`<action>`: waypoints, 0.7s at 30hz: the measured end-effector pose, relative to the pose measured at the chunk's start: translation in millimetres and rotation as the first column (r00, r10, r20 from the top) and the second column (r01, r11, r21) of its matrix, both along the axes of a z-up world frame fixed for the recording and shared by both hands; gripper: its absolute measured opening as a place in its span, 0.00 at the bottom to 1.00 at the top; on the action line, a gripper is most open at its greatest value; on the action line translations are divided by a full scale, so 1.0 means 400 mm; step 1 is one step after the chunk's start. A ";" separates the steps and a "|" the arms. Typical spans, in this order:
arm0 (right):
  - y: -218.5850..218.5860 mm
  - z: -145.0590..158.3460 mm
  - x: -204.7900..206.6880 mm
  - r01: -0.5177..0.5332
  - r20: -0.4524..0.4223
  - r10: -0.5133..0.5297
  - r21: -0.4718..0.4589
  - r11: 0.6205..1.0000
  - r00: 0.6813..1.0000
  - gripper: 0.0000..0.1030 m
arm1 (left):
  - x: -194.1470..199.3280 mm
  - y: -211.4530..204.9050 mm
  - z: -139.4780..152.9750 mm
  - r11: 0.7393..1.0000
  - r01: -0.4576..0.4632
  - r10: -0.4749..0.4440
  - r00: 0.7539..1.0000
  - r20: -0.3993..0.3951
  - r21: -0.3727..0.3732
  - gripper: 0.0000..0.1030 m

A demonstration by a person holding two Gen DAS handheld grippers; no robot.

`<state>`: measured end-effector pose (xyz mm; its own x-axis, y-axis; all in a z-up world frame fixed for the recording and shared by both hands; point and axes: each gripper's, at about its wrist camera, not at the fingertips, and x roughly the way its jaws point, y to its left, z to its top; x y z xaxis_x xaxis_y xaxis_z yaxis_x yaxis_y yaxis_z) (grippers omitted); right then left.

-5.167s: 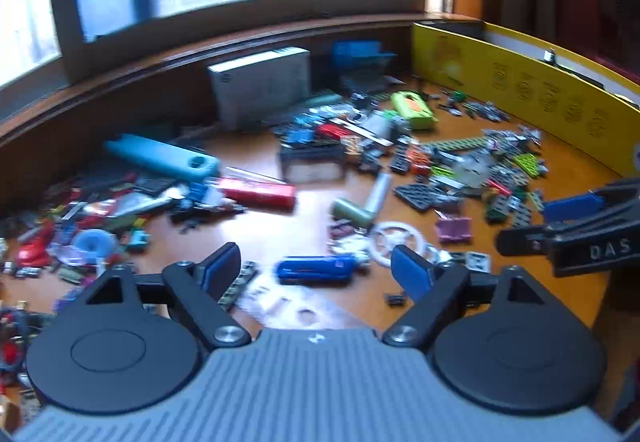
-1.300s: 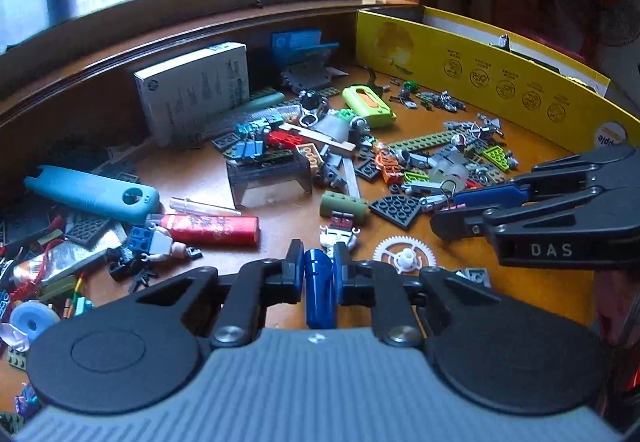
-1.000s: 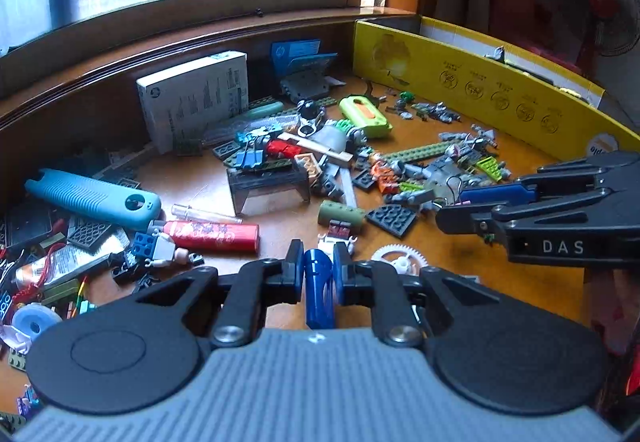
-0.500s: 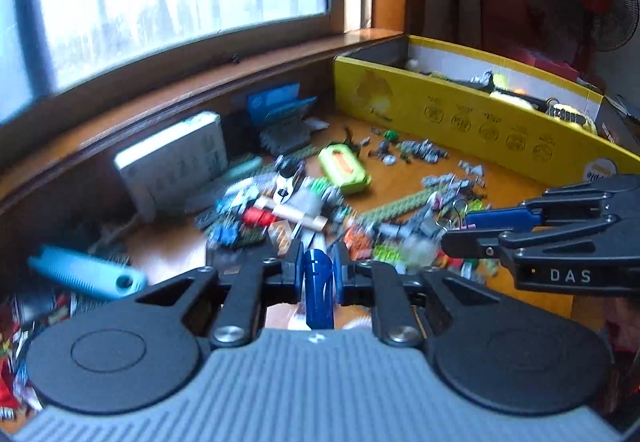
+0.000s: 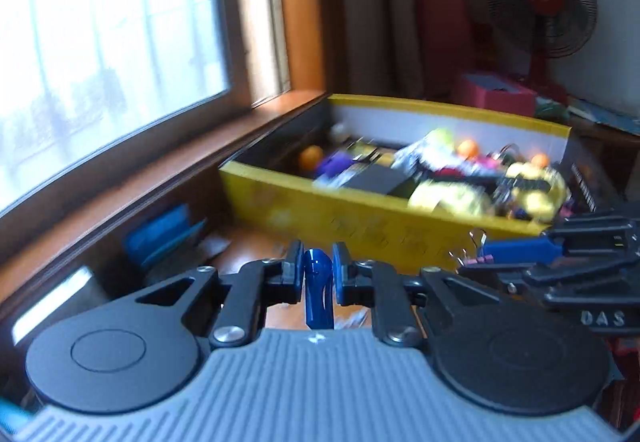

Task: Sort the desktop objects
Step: 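Carry the purple clip in the right tool while the left tool carries the blue marker toward the yellow box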

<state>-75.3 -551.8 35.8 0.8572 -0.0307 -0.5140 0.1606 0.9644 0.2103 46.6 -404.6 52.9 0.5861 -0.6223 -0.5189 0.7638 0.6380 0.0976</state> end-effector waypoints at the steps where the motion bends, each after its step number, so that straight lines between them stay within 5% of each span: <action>1: -0.025 0.005 -0.008 0.016 0.004 -0.016 -0.003 1.000 1.000 0.25 | 0.004 -0.032 0.003 1.000 0.015 -0.015 1.000 0.006 -0.002 0.17; 12: -0.274 0.007 -0.076 0.177 -0.004 -0.177 -0.005 0.984 0.984 0.25 | 0.073 -0.357 -0.025 0.995 0.093 -0.094 0.996 0.014 0.031 0.17; 21: -0.416 -0.006 -0.094 0.262 -0.019 -0.262 0.001 0.965 0.965 0.25 | 0.135 -0.466 -0.058 0.997 0.042 -0.041 0.999 -0.021 0.063 0.24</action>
<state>-112.9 -718.1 33.3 0.8098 -0.2512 -0.5302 0.4115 0.8873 0.2082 100.6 -591.2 29.8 0.5497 -0.6114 -0.5693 0.7918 0.5984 0.1219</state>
